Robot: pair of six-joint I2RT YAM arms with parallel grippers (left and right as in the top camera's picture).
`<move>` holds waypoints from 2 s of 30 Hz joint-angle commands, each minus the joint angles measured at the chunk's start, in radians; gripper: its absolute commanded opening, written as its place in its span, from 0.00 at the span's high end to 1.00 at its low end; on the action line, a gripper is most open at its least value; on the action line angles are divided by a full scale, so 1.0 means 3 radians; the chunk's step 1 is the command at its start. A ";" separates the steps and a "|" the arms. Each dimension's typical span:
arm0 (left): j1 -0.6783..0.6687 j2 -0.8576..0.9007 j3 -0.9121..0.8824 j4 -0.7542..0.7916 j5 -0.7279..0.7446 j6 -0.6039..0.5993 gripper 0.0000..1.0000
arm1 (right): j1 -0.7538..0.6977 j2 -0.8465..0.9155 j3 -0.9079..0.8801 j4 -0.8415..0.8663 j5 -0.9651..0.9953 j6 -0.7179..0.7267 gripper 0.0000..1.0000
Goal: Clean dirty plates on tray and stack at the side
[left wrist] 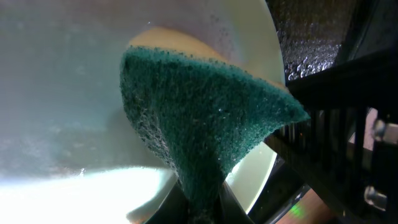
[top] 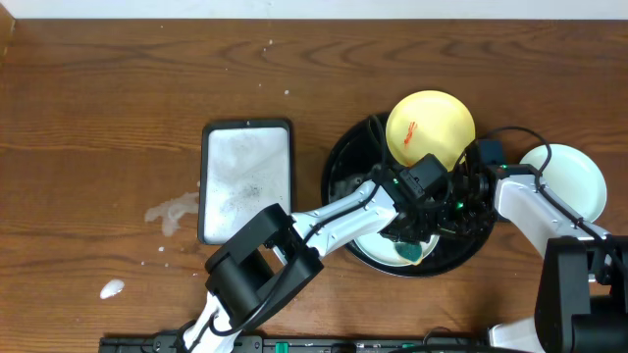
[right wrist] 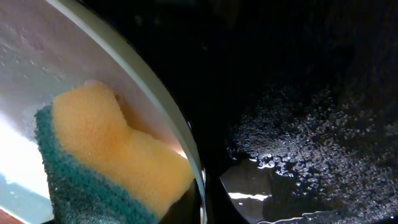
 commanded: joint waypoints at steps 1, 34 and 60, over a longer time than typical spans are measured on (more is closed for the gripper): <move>0.0008 0.0089 -0.0023 -0.0066 0.0020 0.0107 0.92 | 0.0010 0.0046 -0.0033 -0.0006 0.0253 0.0015 0.99; 0.0473 -0.0674 0.0350 -0.1375 -0.1483 0.0198 0.92 | 0.0011 -0.0109 -0.0025 -0.0022 0.0254 -0.0064 0.99; 0.2598 -0.1579 -0.0500 -0.1462 -0.1120 0.0844 0.48 | 0.1166 -0.1939 0.0506 -0.0589 0.2406 -0.0198 0.99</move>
